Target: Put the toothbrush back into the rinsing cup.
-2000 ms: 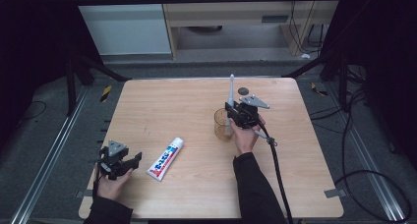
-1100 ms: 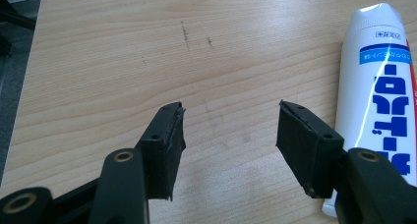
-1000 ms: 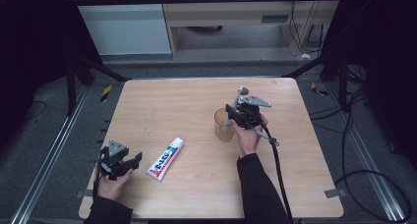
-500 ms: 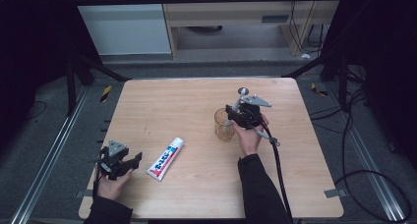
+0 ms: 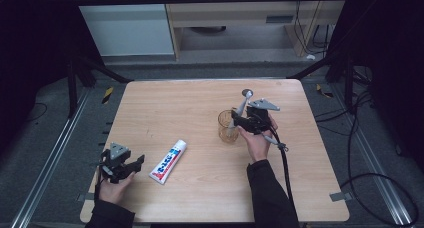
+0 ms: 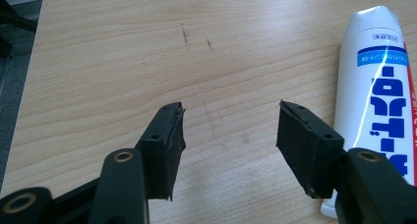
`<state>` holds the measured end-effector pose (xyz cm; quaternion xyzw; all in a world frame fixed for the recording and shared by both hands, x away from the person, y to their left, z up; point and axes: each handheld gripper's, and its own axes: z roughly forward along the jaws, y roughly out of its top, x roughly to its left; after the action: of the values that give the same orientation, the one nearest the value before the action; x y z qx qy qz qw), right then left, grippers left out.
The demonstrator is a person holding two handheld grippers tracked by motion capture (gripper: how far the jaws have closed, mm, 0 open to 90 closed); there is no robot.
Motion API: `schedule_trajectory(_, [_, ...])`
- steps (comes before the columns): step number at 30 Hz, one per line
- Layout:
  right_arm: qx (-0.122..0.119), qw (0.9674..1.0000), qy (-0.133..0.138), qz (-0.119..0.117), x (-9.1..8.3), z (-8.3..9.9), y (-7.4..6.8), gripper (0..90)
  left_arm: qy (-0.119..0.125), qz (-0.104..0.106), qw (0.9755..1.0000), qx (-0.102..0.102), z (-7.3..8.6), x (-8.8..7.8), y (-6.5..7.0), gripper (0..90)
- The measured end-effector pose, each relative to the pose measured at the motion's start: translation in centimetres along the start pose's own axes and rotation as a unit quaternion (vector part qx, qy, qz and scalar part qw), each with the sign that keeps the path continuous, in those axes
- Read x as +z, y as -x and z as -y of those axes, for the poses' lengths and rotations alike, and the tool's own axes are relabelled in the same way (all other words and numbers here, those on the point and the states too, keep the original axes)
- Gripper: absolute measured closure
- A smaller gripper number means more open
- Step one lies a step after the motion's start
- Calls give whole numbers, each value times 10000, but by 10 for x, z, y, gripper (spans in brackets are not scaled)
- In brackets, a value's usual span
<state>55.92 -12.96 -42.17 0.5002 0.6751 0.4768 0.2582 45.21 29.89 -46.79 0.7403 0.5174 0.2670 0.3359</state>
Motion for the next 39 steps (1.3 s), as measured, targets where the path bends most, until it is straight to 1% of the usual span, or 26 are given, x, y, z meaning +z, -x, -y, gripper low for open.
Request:
schedule_trajectory(2, [-1,10000,-7,-30,-5,1,1,357,10,2,10000,1,0,0,0,428])
schedule_trajectory(3, [13,10000,-51,-68,-7,2,1,347,10,2,10000,1,0,0,0,428])
schedule_trajectory(5, [-75,9999,-121,-82,-11,2,0,335,5,14,10000,-3,0,0,0,428])
schedule_trajectory(8, [-93,9999,-52,-123,-18,3,-2,332,35,22,10000,-18,0,-1,0,430])
schedule_trajectory(14, [-141,9996,-143,-194,-31,7,-4,308,62,61,10000,-35,-1,-2,1,439])
schedule_trajectory(15, [-141,9996,-143,-194,-31,7,-4,308,62,61,10000,-35,-1,-2,1,441])
schedule_trajectory(16, [-195,9994,-211,-171,-35,8,-4,303,65,90,9999,-36,-1,-2,1,443])
schedule_trajectory(18, [-228,9993,-222,-182,-40,9,-4,303,61,127,9999,-60,-1,-3,1,445])
schedule_trajectory(20, [-221,9993,-231,-186,-42,10,-4,303,59,146,9999,-68,-2,-3,1,452])
schedule_trajectory(21, [-286,9991,-258,-156,-48,11,-3,304,51,178,9998,-68,-2,-3,1,457])
schedule_trajectory(24, [-320,9989,-311,-169,-56,14,2,304,58,238,9997,-92,-2,-3,3,464])
schedule_trajectory(25, [-320,9988,-320,-168,-58,15,3,305,51,267,9996,-67,-3,-3,3,468])
schedule_trajectory(28, [-417,9984,-348,-143,-67,18,8,306,83,285,9995,-52,-4,-4,4,471])
schedule_trajectory(30, [-404,9985,-342,-155,-73,20,11,304,80,309,9995,-43,-5,-5,4,473])
schedule_trajectory(31, [-404,9985,-342,-155,-73,20,11,304,80,309,9995,-43,-5,-5,4,473])
schedule_trajectory(32, [-420,9984,-359,-145,-79,22,15,301,90,333,9994,-43,-6,-6,5,473])
schedule_trajectory(33, [-420,9984,-359,-145,-79,22,15,301,90,333,9994,-43,-6,-6,5,472])
schedule_trajectory(34, [-445,9983,-364,-114,-85,24,20,300,90,357,9993,-24,-7,-6,6,469])
schedule_trajectory(36, [-493,9980,-395,-46,-90,27,24,304,107,433,9990,4,-12,-8,9,458])
schedule_trajectory(39, [-512,9977,-441,-58,-94,32,28,315,125,490,9987,47,-15,-9,11,445])
